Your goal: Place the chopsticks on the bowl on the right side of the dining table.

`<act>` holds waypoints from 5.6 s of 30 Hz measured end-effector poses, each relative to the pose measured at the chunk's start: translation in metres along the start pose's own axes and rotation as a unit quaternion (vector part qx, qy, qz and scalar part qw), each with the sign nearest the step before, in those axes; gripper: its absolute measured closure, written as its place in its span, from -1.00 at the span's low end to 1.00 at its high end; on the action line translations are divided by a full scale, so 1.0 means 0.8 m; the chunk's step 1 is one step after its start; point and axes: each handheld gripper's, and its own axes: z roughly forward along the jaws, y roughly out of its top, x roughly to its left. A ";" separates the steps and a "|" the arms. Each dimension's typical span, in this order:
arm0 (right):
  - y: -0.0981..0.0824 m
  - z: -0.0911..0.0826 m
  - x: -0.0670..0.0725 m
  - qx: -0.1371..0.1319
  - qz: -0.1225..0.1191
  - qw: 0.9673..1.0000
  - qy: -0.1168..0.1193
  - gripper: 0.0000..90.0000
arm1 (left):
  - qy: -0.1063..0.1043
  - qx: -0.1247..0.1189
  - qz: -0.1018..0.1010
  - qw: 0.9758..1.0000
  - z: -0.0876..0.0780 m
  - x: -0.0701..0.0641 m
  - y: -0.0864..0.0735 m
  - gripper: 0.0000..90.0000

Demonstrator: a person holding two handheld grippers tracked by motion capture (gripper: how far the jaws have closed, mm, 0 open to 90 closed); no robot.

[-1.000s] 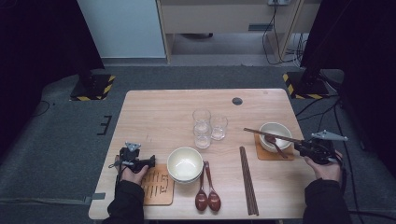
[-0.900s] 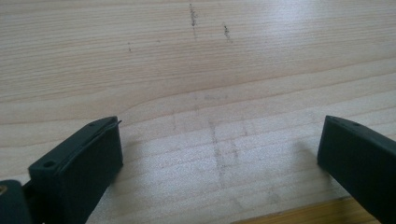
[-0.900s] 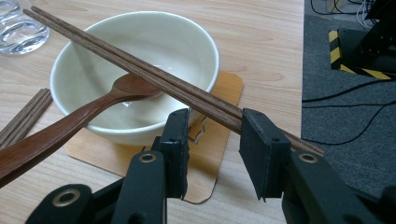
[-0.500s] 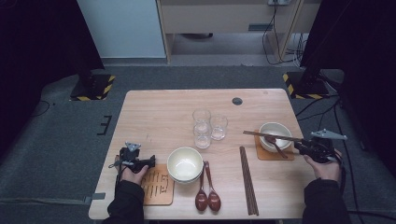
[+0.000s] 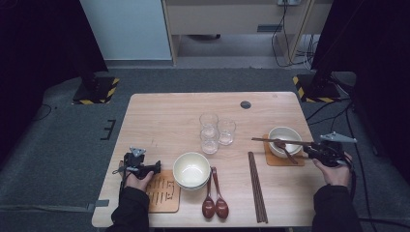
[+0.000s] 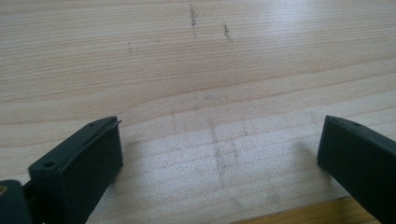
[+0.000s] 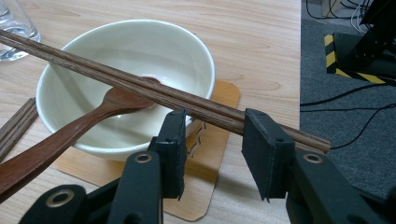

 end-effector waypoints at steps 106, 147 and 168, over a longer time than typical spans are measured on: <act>0.044 0.028 0.047 -0.028 -0.030 0.999 0.035 0.09 | 0.000 0.000 0.000 1.000 0.000 0.000 0.000 -1.00; 0.017 0.016 0.013 0.002 0.020 1.000 0.003 0.13 | 0.000 0.000 0.000 1.000 0.000 0.000 0.000 -1.00; 0.030 0.010 0.037 -0.019 -0.004 0.999 0.051 0.35 | 0.000 0.000 0.000 1.000 0.000 0.000 0.000 -1.00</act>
